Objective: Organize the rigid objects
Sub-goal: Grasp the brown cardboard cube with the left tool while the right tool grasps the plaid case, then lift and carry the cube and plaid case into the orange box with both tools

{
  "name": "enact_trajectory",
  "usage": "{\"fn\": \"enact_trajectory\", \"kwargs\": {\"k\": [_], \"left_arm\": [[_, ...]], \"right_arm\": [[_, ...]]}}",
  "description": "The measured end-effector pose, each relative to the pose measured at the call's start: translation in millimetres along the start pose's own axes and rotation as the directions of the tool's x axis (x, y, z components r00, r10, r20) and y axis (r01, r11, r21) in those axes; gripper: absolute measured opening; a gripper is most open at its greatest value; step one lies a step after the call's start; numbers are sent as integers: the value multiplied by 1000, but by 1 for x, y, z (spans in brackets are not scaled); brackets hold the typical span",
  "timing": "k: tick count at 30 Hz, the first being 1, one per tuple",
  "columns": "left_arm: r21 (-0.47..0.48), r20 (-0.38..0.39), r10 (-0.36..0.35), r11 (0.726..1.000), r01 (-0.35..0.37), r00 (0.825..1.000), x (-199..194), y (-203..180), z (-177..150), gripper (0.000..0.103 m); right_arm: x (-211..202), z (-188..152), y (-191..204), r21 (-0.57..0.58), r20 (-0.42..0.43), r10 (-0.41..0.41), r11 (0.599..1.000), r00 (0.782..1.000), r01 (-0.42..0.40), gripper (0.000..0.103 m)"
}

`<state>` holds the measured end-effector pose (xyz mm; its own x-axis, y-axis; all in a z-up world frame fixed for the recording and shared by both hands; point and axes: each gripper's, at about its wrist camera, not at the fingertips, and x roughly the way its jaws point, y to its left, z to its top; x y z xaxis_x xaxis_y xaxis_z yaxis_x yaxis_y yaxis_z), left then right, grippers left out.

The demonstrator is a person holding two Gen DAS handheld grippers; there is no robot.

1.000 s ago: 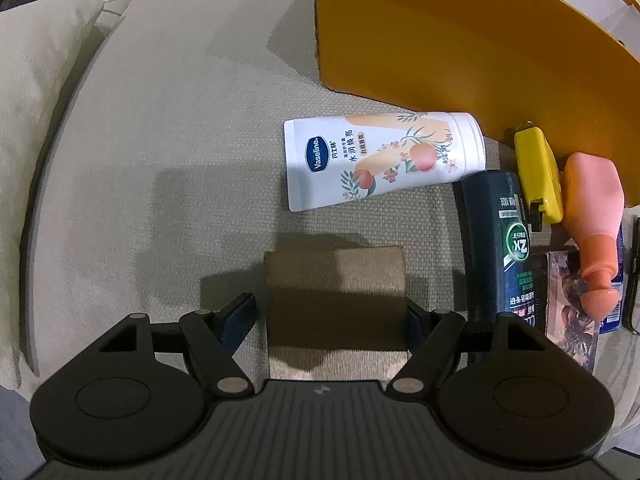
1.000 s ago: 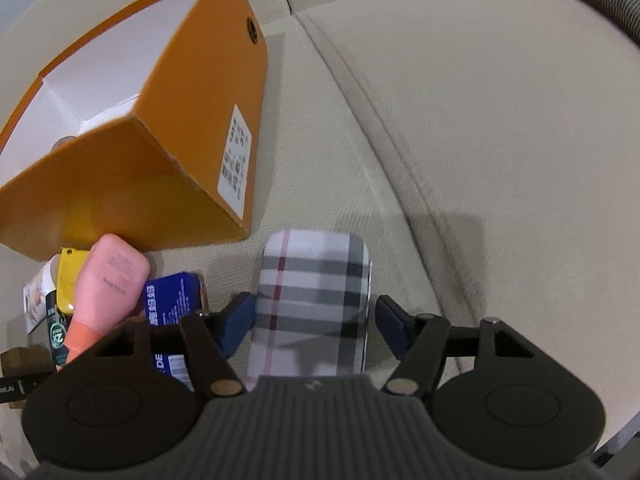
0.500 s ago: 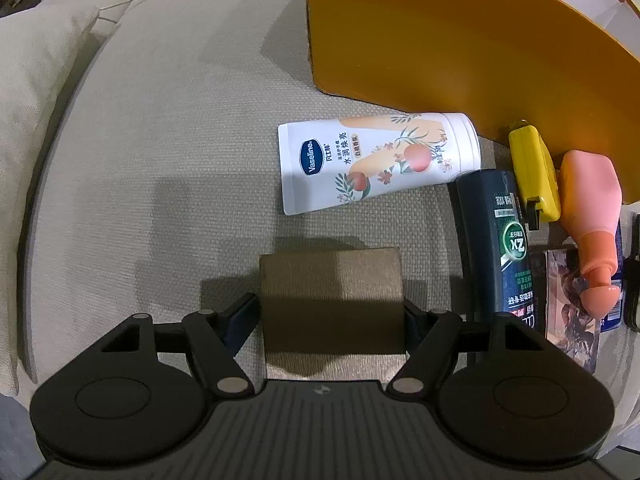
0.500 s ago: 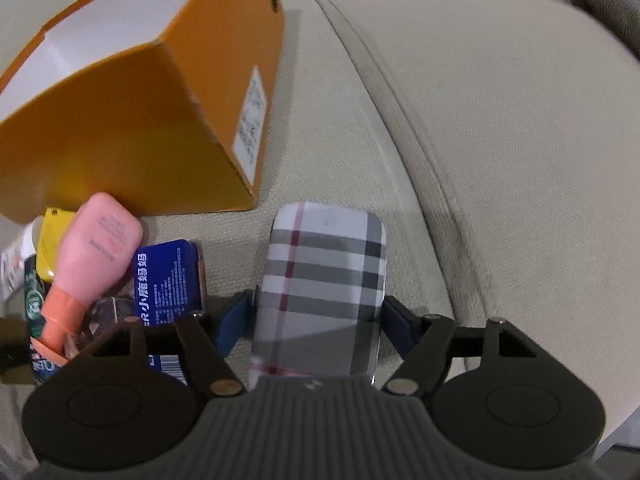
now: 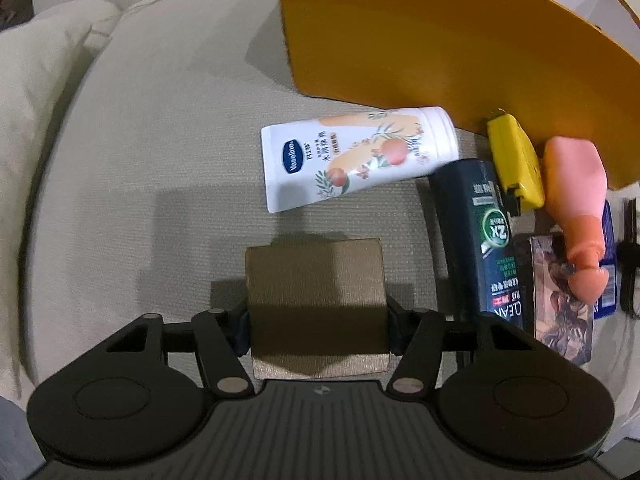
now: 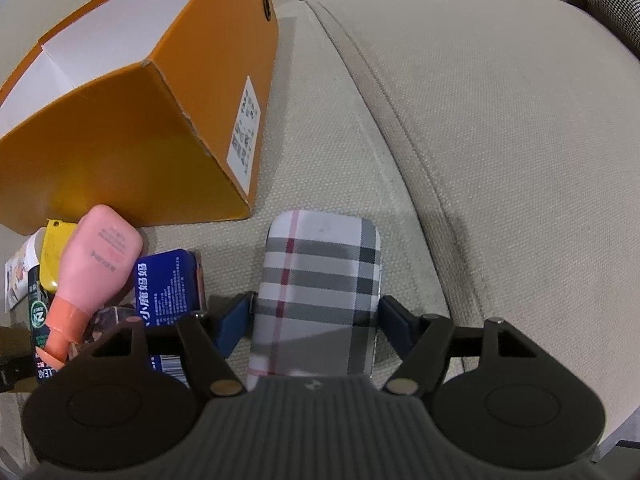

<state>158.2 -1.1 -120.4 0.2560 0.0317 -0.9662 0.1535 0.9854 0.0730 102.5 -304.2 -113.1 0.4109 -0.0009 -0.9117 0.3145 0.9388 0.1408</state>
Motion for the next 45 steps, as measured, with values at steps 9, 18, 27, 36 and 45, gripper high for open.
{"fn": "enact_trajectory", "kwargs": {"k": [9,18,27,36,45], "left_arm": [[34,17,-19,999,18,1000,-9,-2,-3,68],[55,70,-32,998,28,997,-31,-5,-4,68],[57,110,-35,998,29,993,-49,-15,-9,68],[63,139,-45,997,37,989,-66,-18,-16,68],[95,170,-46,995,30,984,-82,-16,-23,68]], "right_arm": [[-12,-3,-7,52,12,77,996,997,-77,69],[-29,-6,-10,96,35,137,985,990,-140,69],[-44,-6,-12,88,62,162,982,985,-167,69],[-63,-12,-10,70,82,177,981,981,-182,69],[-72,-13,-6,56,94,178,981,980,-184,69]]}}
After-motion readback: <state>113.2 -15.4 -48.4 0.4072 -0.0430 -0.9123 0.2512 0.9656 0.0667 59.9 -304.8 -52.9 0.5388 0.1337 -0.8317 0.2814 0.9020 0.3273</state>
